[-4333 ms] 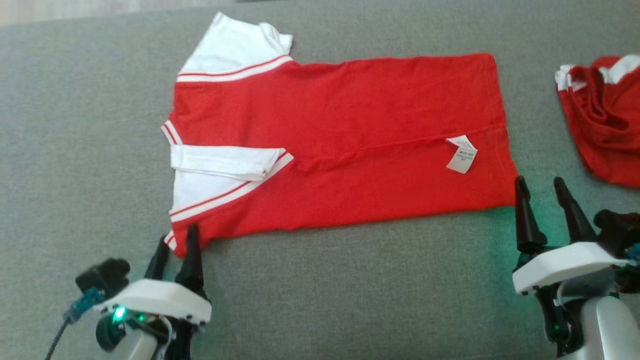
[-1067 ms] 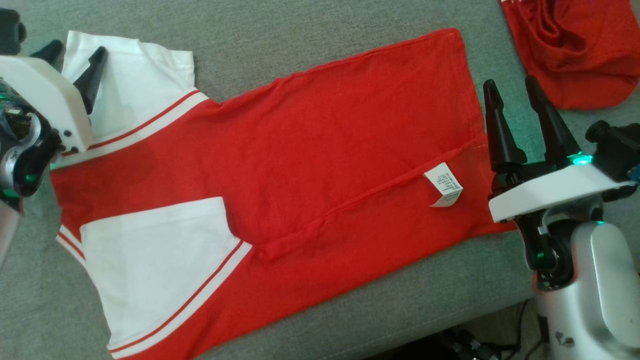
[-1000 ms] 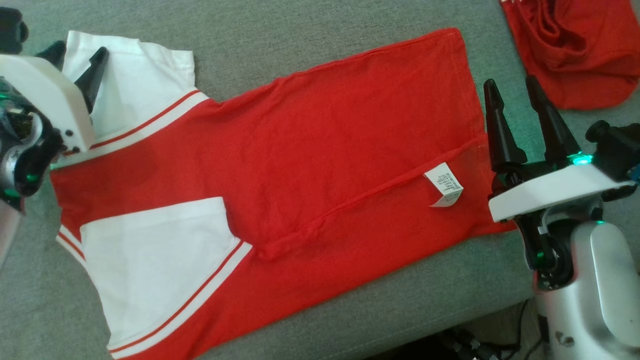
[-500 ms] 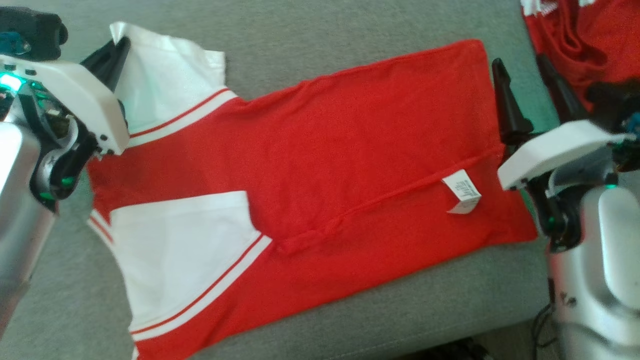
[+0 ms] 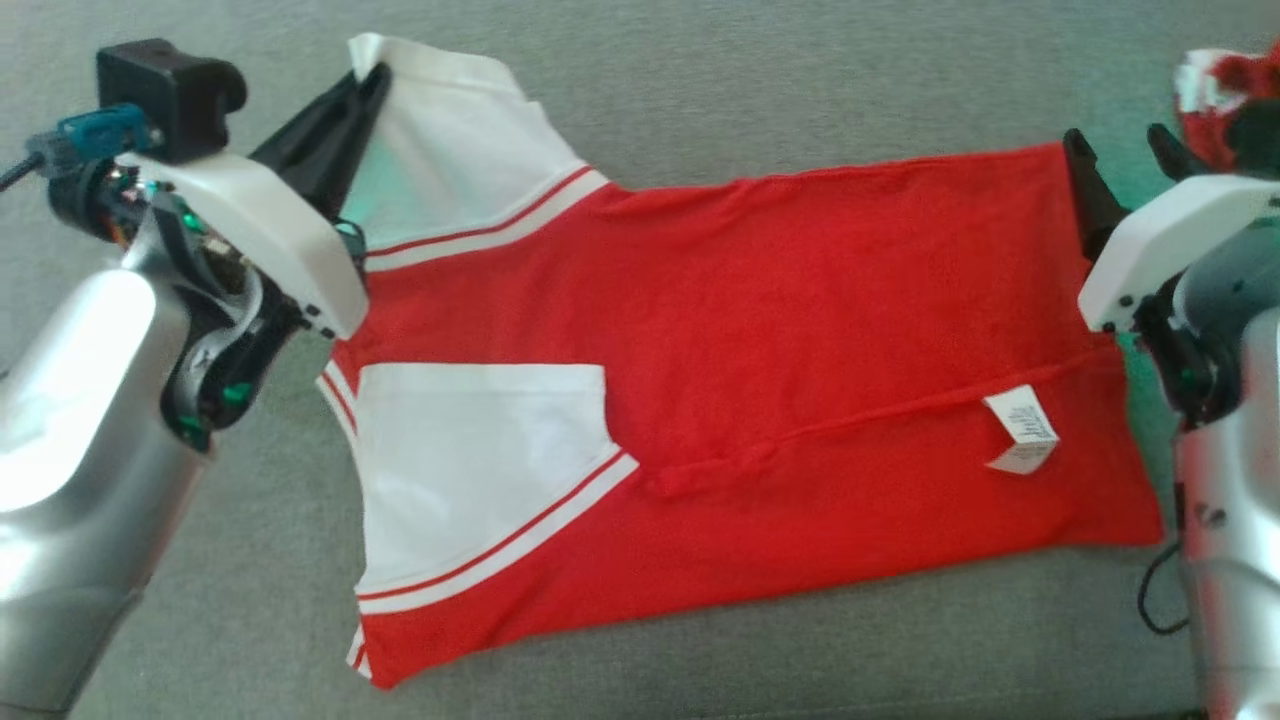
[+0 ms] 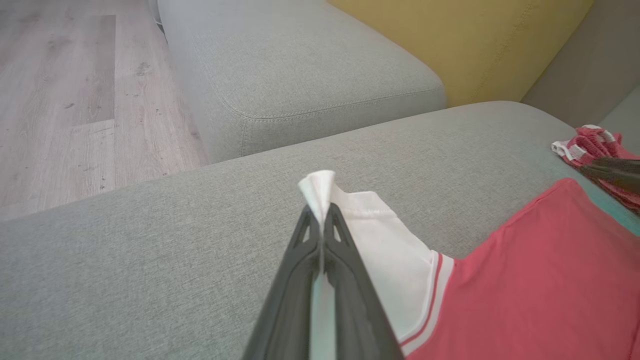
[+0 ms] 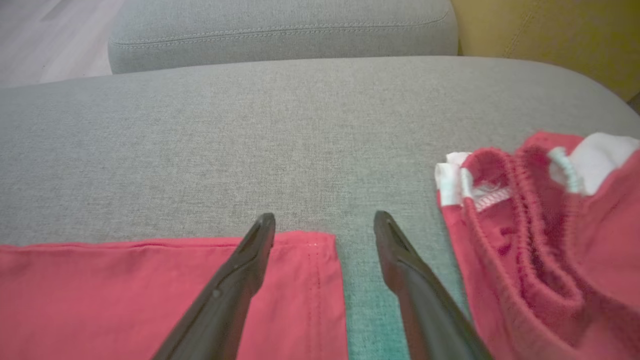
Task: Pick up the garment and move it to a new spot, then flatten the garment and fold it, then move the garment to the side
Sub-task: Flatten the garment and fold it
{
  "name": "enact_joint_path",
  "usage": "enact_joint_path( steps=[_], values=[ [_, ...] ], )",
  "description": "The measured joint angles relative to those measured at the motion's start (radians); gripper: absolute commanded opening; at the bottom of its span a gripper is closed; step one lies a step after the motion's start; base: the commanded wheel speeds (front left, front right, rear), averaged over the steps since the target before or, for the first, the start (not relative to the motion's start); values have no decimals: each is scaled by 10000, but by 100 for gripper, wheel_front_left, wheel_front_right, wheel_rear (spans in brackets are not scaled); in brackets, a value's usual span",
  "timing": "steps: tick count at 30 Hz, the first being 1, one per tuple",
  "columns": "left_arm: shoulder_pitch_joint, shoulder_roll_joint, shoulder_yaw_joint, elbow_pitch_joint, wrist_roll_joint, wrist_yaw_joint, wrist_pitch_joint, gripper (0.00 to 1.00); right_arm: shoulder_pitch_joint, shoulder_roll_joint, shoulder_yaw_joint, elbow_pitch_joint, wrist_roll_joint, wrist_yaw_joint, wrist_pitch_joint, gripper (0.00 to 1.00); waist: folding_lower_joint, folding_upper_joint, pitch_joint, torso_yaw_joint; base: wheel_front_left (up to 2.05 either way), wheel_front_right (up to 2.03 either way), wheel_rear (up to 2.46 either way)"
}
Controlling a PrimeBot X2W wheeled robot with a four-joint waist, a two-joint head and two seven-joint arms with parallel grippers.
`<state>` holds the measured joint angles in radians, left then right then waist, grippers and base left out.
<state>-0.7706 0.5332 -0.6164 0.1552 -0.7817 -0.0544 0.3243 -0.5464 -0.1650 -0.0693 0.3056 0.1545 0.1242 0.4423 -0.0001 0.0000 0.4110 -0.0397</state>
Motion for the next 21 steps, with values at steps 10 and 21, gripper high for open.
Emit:
enact_joint_path(
  steps=[10,21],
  values=[
    [2,-165,-111,-443,2,13,-102,0,-951,-163,-151,1538,-50,0,836,54,1,0,419,402,0,0,0],
    [19,-153,-128,-360,-2,13,-360,0,-1172,-219,40,1877,21,0,332,0,1,0,42,330,0,0,0]
  ],
)
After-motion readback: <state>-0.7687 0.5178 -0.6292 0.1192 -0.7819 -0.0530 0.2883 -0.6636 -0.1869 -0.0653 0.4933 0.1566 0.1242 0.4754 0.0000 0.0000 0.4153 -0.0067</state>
